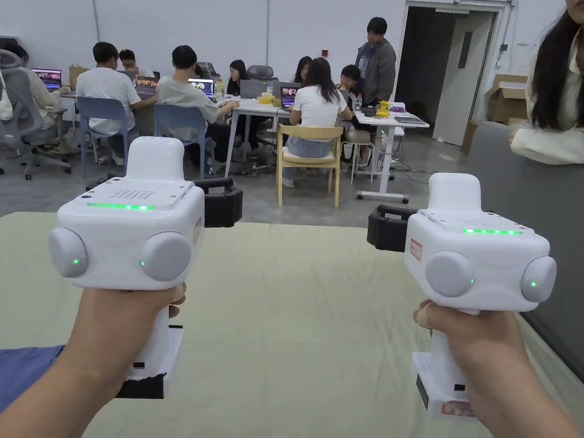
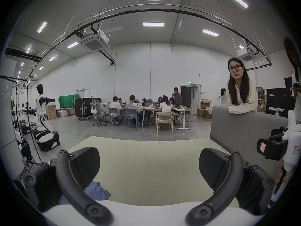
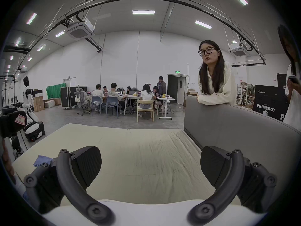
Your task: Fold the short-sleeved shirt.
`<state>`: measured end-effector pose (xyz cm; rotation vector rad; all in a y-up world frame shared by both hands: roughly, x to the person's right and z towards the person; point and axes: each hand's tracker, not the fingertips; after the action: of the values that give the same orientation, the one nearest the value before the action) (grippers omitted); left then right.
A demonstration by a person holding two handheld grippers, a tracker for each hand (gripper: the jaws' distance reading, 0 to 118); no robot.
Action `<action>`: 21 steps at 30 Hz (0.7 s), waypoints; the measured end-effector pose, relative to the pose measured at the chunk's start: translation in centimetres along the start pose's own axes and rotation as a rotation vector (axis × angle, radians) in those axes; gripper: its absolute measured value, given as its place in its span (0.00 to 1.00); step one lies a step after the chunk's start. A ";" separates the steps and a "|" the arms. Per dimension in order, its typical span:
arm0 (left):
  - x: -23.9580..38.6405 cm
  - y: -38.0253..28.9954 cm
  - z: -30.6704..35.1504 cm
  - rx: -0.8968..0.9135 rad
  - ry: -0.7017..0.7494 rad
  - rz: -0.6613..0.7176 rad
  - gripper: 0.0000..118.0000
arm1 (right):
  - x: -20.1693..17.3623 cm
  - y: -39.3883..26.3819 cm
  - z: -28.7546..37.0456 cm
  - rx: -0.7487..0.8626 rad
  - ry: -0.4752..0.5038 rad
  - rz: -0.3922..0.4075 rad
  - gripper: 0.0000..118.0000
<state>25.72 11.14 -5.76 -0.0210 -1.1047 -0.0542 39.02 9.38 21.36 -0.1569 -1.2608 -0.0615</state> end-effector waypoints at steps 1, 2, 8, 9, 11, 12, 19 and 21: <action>0.0 0.0 0.0 0.000 0.001 0.000 1.00 | 0.0 0.0 0.0 0.001 -0.002 -0.001 1.00; 0.0 0.0 0.0 0.000 0.003 -0.001 1.00 | 0.1 0.0 0.0 0.002 -0.001 -0.003 1.00; 0.1 0.0 0.0 -0.003 0.001 0.000 1.00 | 0.1 0.0 0.0 0.003 -0.003 -0.005 1.00; 0.1 -0.1 0.0 -0.003 0.002 -0.003 1.00 | 0.1 0.0 0.0 0.002 -0.003 -0.005 1.00; 0.1 -0.1 0.0 0.000 0.001 -0.010 1.00 | 0.1 0.0 0.0 0.003 -0.003 -0.004 1.00; 0.1 -0.1 0.0 0.000 0.003 -0.010 1.00 | 0.0 0.0 0.0 0.002 -0.003 -0.004 1.00; 0.2 -0.1 0.1 0.017 0.009 -0.013 1.00 | 0.1 0.1 0.1 0.006 -0.002 -0.004 1.00; 0.3 -0.1 0.2 0.018 0.011 -0.022 1.00 | 0.0 0.1 0.1 0.005 -0.003 -0.002 1.00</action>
<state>25.67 11.06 -5.42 0.0080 -1.0947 -0.0641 38.96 9.49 21.41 -0.1511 -1.2638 -0.0598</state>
